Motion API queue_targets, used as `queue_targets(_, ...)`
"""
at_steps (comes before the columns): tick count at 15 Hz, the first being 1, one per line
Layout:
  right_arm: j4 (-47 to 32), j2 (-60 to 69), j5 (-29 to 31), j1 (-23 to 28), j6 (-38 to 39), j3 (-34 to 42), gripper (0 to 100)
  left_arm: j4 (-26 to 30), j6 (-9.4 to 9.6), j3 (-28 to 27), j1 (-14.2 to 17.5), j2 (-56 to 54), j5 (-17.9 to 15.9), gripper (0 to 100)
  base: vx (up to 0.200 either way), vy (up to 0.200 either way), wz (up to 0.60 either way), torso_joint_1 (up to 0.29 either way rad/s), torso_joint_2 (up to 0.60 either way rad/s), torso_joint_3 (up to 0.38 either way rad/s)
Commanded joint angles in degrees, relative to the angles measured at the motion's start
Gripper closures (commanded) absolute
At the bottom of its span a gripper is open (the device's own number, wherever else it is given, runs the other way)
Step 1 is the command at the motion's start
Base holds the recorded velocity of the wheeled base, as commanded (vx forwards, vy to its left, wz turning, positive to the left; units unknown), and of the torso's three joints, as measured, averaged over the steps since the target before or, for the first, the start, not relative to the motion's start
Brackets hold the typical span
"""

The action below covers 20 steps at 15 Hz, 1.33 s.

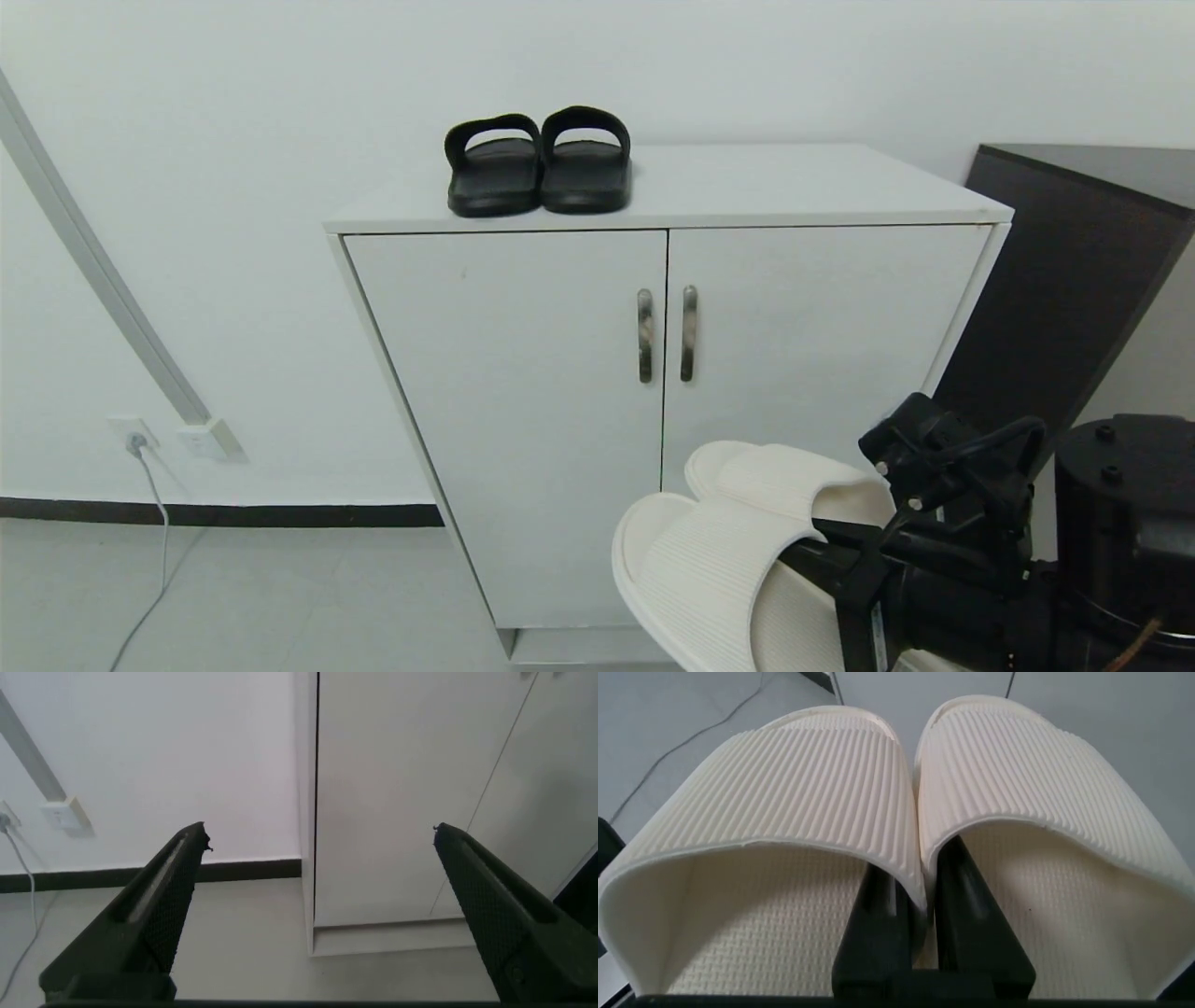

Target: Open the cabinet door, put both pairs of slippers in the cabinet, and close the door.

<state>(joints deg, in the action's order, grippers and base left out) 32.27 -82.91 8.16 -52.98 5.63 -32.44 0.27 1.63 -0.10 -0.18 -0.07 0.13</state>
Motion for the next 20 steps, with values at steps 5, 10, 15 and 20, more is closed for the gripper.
queue_targets(5, 0.6, -0.1, 0.0, 0.0, -1.3, 0.7, 100, -0.1, 0.65, 0.1, 0.0, 0.1, 0.3, 0, 0.000, 0.000, 0.00, -0.053, 0.44, 0.379)
queue_targets(10, 0.6, 0.0, 0.0, 0.0, -1.3, 0.8, 100, -0.3, 3.64, -0.9, -0.1, 0.8, 1.5, 0, 0.000, 0.000, 0.00, -0.005, 0.19, 0.183)
queue_targets(15, 1.5, 0.3, 0.0, 0.0, -1.4, 1.6, 100, 1.2, -1.37, -17.2, -0.3, 19.8, -11.6, 0, 0.000, 0.000, 0.00, 0.000, 0.00, 0.000)
queue_targets(20, 2.2, 0.1, -0.1, 0.0, -1.6, 2.1, 100, -14.2, -1.55, -20.6, -2.1, 41.6, -28.0, 0, 0.000, 0.000, 0.00, 0.000, 0.00, 0.000)
